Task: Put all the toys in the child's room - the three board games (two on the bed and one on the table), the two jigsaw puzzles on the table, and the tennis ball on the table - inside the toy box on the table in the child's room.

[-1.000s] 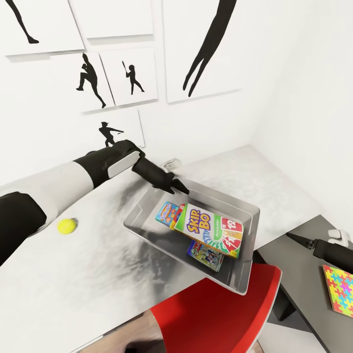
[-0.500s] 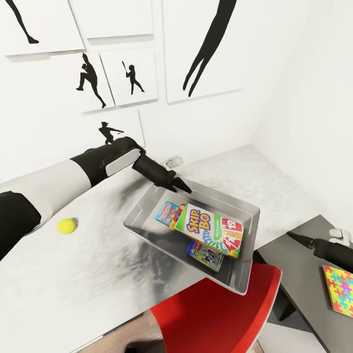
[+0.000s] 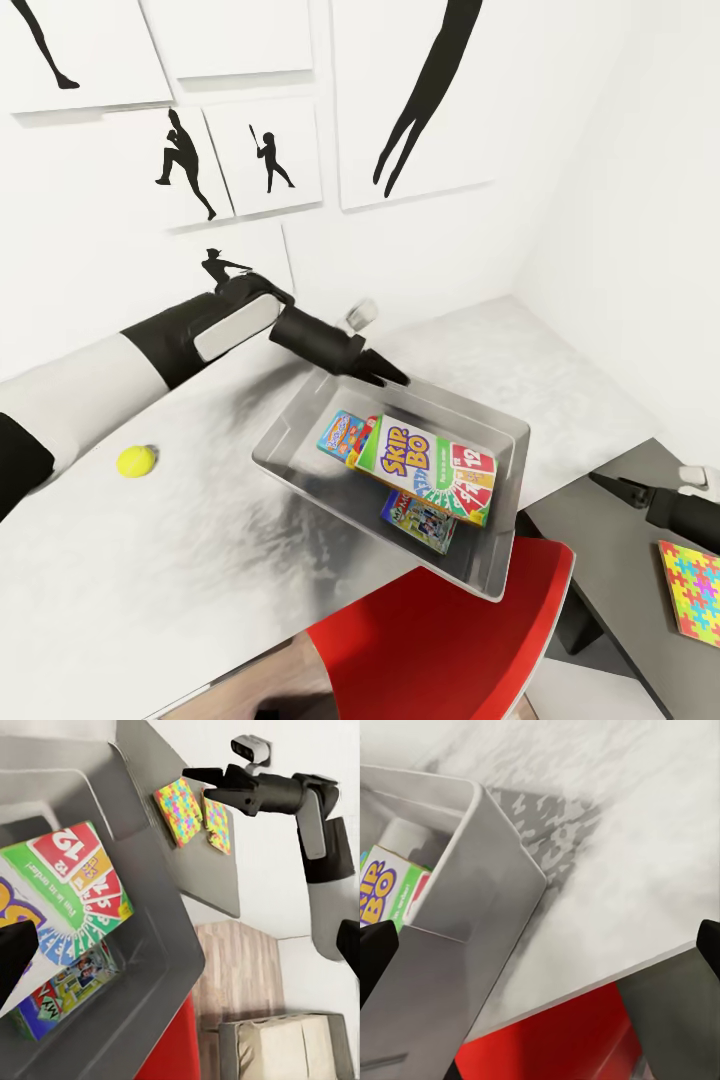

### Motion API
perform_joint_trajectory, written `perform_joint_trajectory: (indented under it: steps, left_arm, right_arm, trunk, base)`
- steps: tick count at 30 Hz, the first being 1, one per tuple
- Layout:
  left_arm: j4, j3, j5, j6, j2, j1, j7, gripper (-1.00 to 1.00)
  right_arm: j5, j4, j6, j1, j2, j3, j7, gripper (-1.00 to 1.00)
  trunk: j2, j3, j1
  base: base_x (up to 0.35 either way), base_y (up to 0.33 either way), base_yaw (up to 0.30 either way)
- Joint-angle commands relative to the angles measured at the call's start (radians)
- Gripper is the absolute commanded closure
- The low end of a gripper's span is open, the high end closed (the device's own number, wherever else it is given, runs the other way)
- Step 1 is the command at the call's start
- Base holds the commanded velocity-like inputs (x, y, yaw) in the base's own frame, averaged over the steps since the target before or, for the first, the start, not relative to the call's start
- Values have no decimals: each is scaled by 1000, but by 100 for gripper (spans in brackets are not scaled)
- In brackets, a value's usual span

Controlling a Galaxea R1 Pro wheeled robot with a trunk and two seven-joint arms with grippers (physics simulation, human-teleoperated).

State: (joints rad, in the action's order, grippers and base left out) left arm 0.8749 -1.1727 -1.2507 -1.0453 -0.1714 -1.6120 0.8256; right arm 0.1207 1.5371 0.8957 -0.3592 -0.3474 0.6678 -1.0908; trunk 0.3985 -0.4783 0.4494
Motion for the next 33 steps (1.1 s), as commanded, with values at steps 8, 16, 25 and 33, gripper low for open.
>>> perform_joint_trajectory:
  steps: [8, 16, 25, 33]
  left_arm:
    - [165, 95, -21, -2, -50, 36, -69, -100]
    - [340, 240, -59, -2, -93, 129, -210, -100]
    - [570, 452, -110, -2, -118, 320, -436, -100]
    - [680, 592, -127, -2, -96, 474, -559, -100]
  right_arm:
    - [3, 10, 5, 3, -3, 3, -3, -100]
    - [4, 15, 5, 5, -5, 4, -3, -100]
    - [5, 21, -21, 19, -5, 6, -9, -100]
    - [6, 30, -49, 29, -6, 10, -41, -100]
  trunk:
    - [2, -2, 1]
    - [2, -2, 1]
    - [2, -2, 1]
    - [2, -2, 1]
  base:
    - [0, 0, 0]
    - [0, 0, 0]
    - [0, 0, 0]
    - [0, 0, 0]
